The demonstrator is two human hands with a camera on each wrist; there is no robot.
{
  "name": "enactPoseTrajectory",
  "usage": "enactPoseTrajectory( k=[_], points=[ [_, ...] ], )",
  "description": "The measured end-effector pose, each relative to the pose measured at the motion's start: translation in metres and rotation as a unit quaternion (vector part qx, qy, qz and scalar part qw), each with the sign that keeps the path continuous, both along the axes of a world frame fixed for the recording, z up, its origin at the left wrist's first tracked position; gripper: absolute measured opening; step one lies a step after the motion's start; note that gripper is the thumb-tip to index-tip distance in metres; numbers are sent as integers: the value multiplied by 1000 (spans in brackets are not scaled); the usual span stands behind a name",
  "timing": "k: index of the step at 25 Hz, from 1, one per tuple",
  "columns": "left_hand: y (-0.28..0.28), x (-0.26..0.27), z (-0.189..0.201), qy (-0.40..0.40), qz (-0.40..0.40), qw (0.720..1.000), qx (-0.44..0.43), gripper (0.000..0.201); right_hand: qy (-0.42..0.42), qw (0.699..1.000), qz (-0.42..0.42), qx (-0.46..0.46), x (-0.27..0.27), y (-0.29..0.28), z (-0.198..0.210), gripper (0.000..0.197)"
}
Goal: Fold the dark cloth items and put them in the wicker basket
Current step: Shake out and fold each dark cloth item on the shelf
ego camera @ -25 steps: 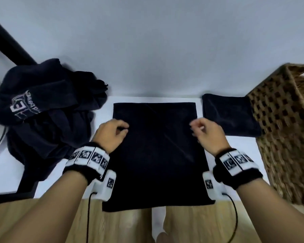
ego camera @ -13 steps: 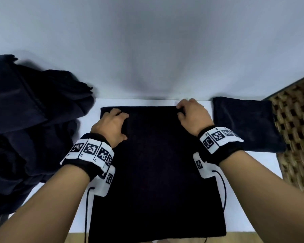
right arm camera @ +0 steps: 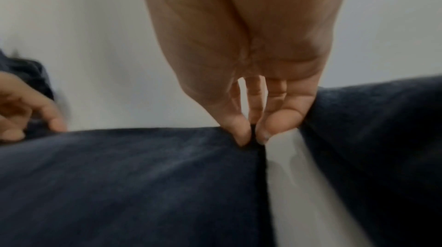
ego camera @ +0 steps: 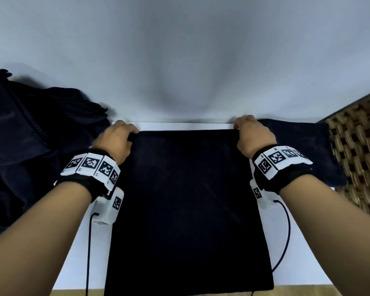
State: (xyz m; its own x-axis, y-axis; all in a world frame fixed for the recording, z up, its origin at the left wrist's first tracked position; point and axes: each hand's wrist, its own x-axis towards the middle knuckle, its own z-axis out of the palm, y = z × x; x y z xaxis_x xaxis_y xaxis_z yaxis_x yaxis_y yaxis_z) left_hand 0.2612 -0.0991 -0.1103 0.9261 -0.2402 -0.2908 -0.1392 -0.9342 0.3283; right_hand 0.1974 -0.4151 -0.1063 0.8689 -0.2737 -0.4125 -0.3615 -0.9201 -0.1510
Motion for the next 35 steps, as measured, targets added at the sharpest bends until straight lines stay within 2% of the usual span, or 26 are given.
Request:
enactPoseTrajectory(
  k=[3,5,7,9,10,13,15,18,21,24,26,28,29,31,35],
  points=[
    [1,10,4,18,-2,995,100,31,7,999,-9,-32,6,-6,1,37],
    [-1,14,16,-12,3,993,115,29,-35,999,-14,-23,6,-9,11,32],
    [0,13,32,-94,32,994,43,25,-127,992,-18,3,2,-12,29,28],
    [3,8,44,-154,72,983,-75,19,-225,974,-19,16,-6,-14,50,21],
    [5,2,47,-152,92,973,-144,19,-256,966,-17,21,-13,-15,59,17],
    [16,-24,55,-101,147,923,-342,43,-317,947,-19,50,-49,-18,74,10],
    [34,-60,61,-86,147,909,-381,48,-330,941,-7,76,-90,-16,75,12],
    [62,-118,56,-76,128,920,-362,48,-303,947,16,110,-157,-8,61,16],
    [79,-169,28,-37,100,935,-337,53,-254,961,11,105,-207,0,35,20],
    [86,-202,-4,-41,75,947,-310,59,-224,969,-4,105,-238,7,12,18],
    [86,-214,-17,-58,24,960,-271,50,-211,972,-10,103,-249,9,0,15],
    [85,-218,-22,-85,-36,974,-209,28,-190,977,-11,99,-257,8,-12,13],
    [85,-219,-23,-91,-51,979,-177,24,-177,979,-8,100,-259,8,-17,12],
    [85,-220,-21,-95,-57,984,-141,22,-160,982,2,103,-265,7,-22,13],
    [90,-222,-20,-121,-16,978,-171,23,-217,970,12,108,-267,10,-9,10]
  ],
)
